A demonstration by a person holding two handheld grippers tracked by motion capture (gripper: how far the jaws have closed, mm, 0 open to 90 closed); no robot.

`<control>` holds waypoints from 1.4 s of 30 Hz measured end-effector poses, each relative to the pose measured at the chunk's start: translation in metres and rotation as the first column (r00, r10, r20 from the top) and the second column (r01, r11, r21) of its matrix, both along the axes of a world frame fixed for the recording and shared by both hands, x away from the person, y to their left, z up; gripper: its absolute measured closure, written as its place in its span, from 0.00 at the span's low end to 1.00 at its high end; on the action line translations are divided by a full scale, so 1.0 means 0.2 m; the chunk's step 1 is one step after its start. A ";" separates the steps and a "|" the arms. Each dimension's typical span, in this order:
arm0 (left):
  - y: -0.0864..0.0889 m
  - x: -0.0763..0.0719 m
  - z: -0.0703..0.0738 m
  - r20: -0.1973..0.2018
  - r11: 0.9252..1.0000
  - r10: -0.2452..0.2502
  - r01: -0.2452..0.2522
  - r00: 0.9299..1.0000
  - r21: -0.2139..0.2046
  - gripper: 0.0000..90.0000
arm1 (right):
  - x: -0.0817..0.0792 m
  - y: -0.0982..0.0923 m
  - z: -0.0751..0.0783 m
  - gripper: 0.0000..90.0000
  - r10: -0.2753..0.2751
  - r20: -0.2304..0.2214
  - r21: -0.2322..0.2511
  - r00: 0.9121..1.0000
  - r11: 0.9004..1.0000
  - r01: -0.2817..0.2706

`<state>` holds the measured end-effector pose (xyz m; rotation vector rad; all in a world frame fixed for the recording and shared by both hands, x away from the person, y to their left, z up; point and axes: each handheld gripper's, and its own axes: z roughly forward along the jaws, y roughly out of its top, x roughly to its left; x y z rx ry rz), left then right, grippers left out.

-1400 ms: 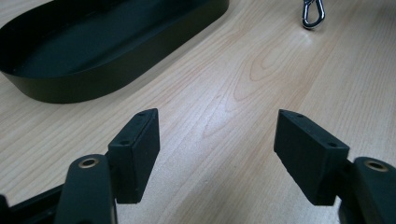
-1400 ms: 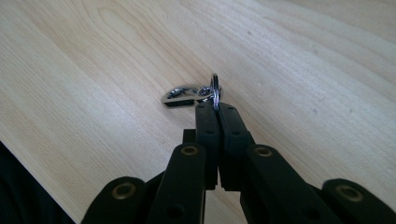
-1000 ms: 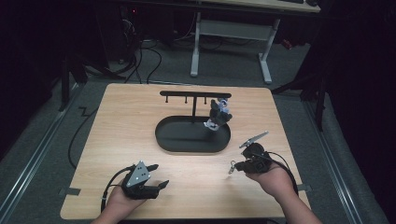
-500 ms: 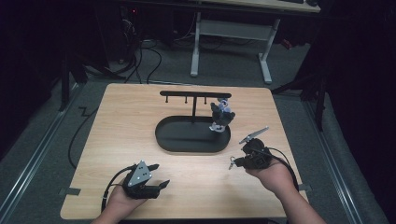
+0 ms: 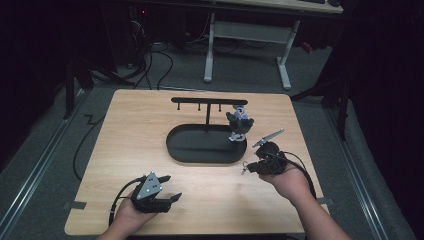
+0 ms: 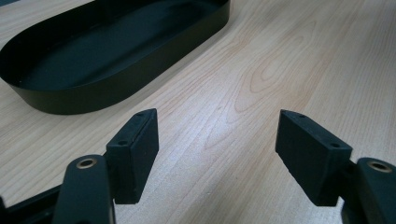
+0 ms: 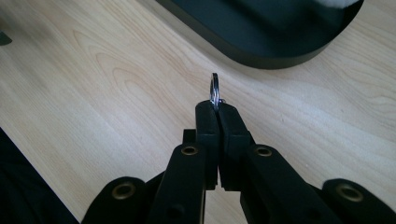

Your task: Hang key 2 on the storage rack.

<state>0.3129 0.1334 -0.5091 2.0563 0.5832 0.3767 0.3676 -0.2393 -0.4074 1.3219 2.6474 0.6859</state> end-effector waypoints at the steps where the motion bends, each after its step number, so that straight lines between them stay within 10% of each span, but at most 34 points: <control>1: 0.00 0.00 0.00 0.000 1.000 0.001 -0.001 1.000 -0.004 0.34 | 0.01 0.00 0.01 0.99 0.005 0.004 0.001 1.000 1.000 -0.005; 42: 0.09 0.00 -0.01 -0.003 0.998 0.066 -0.066 0.998 -0.011 0.33 | 0.39 0.27 0.25 0.99 0.033 0.031 0.036 0.999 0.999 -0.034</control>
